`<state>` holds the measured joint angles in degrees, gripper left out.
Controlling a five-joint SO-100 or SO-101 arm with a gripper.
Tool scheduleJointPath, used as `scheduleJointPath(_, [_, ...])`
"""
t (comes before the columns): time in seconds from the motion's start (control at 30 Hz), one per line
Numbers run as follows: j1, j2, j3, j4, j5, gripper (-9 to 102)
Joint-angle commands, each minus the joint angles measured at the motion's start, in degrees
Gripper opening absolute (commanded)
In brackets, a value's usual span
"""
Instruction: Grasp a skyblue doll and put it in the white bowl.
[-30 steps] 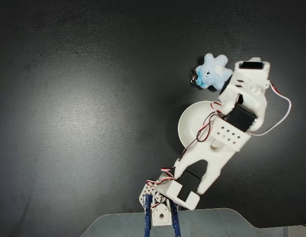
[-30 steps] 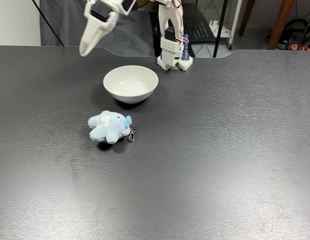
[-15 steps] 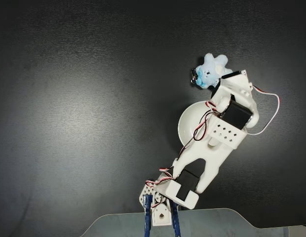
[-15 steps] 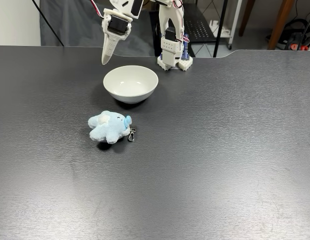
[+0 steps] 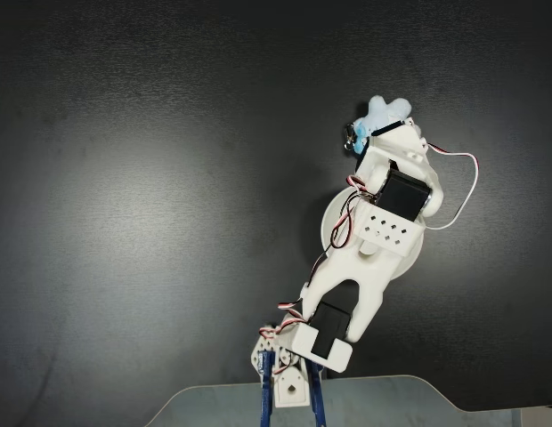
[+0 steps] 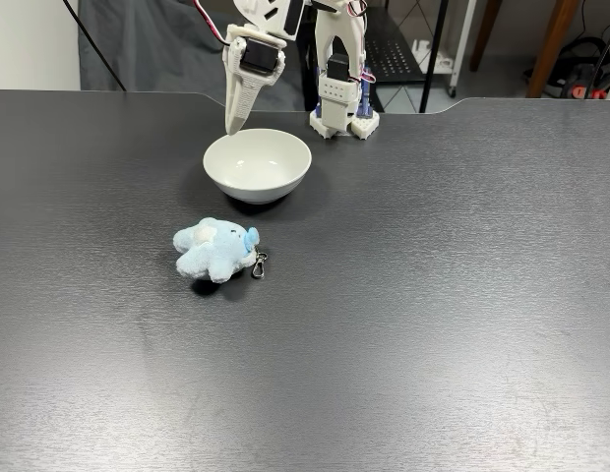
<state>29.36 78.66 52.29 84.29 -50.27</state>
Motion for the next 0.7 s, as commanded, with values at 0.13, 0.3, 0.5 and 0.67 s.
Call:
scheduleJointPath(0.13, [0.09,-6.06,-1.49,0.09,0.18,0])
scheduleJointPath(0.3, [-0.62,-6.24,-1.49,0.09,0.35,0])
scheduleJointPath(0.5, [-0.44,-6.59,-1.58,0.00,0.00,0])
scheduleJointPath(0.67, [0.00,-6.59,-1.58,0.00,-0.35,1])
